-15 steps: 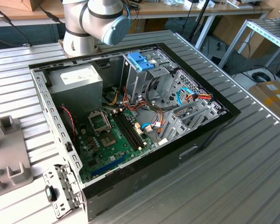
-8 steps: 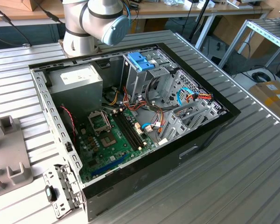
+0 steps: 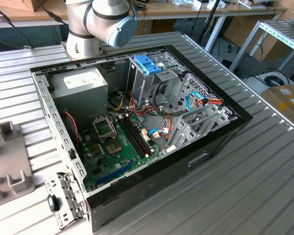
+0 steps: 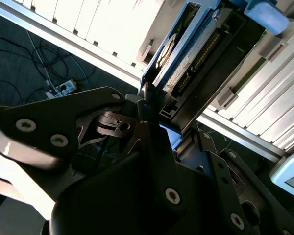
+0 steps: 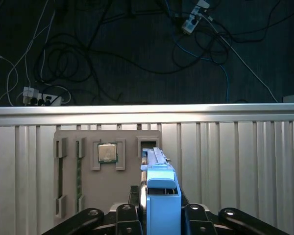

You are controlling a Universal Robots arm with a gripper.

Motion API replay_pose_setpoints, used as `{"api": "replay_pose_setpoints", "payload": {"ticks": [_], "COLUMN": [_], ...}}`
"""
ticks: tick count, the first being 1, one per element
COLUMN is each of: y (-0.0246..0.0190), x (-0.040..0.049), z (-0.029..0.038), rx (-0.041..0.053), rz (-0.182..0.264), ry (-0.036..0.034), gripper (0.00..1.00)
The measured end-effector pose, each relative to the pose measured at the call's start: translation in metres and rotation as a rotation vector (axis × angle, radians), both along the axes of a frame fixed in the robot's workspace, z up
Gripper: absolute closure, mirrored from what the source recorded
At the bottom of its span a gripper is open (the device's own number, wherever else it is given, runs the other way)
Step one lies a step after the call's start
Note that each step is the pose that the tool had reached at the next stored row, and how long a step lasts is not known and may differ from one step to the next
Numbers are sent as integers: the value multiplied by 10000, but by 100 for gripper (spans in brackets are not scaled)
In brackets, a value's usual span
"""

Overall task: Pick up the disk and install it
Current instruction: 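Pick up the disk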

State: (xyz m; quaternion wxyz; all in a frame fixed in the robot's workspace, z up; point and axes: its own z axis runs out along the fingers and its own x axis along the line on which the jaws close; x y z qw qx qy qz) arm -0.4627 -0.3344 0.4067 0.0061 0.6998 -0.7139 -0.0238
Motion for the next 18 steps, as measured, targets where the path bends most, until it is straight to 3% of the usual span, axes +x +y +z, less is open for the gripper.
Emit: {"api": "replay_pose_setpoints", "payload": {"ticks": [18], "y": [0], "x": [0], "z": [82], "rx": [0], "rz": [0], "ry": [0], "gripper": [63]}}
